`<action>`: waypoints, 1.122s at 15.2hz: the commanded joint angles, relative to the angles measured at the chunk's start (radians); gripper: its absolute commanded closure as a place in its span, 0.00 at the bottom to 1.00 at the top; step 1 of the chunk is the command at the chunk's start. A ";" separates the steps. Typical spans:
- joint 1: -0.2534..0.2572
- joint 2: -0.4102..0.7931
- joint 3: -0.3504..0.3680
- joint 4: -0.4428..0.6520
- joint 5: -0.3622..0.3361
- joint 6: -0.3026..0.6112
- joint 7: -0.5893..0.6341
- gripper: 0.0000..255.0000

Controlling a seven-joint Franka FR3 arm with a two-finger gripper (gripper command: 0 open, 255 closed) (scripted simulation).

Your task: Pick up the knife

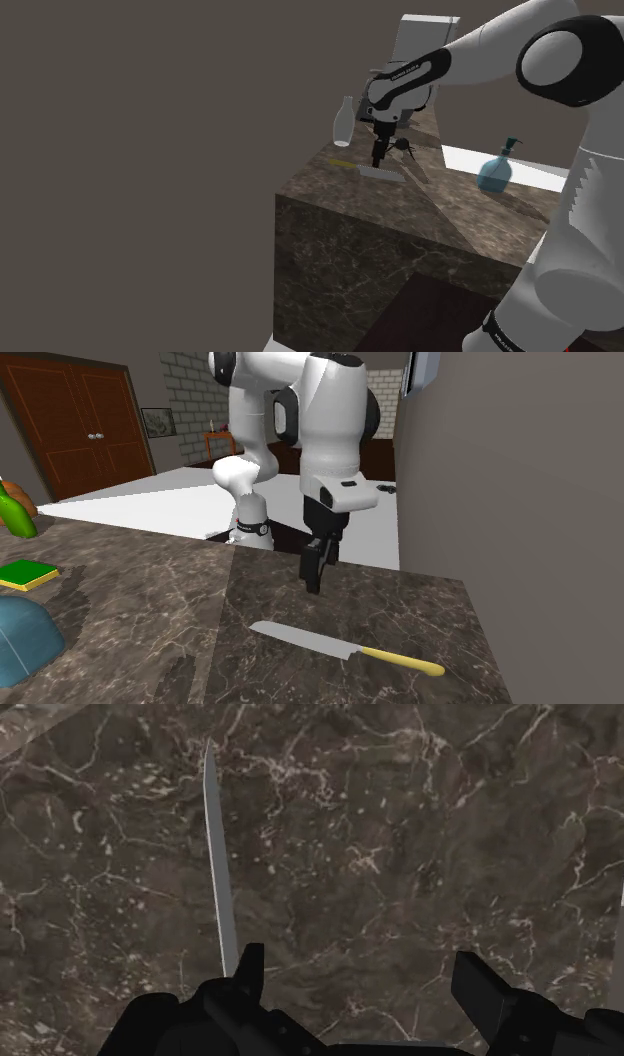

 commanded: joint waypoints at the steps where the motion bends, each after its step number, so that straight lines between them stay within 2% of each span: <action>1: -0.023 0.088 0.000 0.075 0.038 0.015 -0.062 0.00; 7: -0.093 0.306 0.029 0.307 0.115 0.009 -0.181 0.00; 16: -0.099 0.350 0.040 0.268 0.134 0.090 -0.191 0.00; 17: -0.100 0.352 0.040 0.270 0.134 0.089 -0.191 1.00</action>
